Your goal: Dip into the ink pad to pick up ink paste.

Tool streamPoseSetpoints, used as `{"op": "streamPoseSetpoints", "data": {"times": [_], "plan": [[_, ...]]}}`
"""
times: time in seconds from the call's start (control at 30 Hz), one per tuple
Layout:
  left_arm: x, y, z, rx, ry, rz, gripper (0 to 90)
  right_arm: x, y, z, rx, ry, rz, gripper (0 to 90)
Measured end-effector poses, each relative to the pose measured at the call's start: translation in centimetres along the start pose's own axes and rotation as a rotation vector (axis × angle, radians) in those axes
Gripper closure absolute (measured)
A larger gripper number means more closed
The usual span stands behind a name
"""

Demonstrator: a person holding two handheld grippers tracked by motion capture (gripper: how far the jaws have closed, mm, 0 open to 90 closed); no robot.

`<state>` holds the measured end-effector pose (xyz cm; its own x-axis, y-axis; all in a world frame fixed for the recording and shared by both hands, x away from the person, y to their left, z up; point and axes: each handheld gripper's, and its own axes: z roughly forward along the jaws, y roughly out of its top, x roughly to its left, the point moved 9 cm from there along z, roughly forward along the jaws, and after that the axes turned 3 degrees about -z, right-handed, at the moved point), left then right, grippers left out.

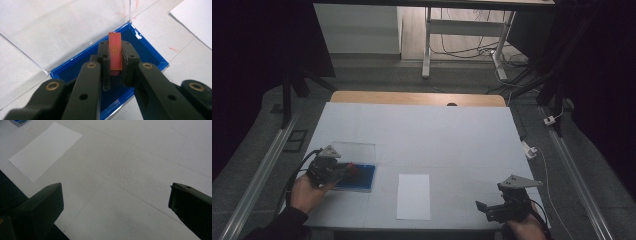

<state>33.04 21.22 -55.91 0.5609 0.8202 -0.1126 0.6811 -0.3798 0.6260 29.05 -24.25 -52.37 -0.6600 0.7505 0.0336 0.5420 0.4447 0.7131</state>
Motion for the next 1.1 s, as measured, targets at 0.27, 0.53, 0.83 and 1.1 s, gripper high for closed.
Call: {"op": "streamPoseSetpoints", "data": {"times": [0.27, 0.53, 0.83, 1.1], "plan": [[-0.3, 0.7, -1.5, -0.057, -0.005, 0.001, 79.7, 0.0, 0.0, 0.0, -0.002, 0.000, 0.000, 0.0], [-1.0, 1.2, -2.6, -0.107, -0.039, -0.008, 79.7, 0.0, 0.0, 0.0, -0.003, 0.001, -0.001, 0.0], [-2.2, 1.8, -3.7, -0.148, -0.066, 0.009, 79.6, 0.0, 0.0, 0.0, -0.003, 0.003, 0.000, 0.0], [-3.3, 2.3, -4.0, -0.153, -0.070, 0.042, 79.6, 0.0, 0.0, -0.1, -0.004, 0.004, 0.001, 0.0]]}}
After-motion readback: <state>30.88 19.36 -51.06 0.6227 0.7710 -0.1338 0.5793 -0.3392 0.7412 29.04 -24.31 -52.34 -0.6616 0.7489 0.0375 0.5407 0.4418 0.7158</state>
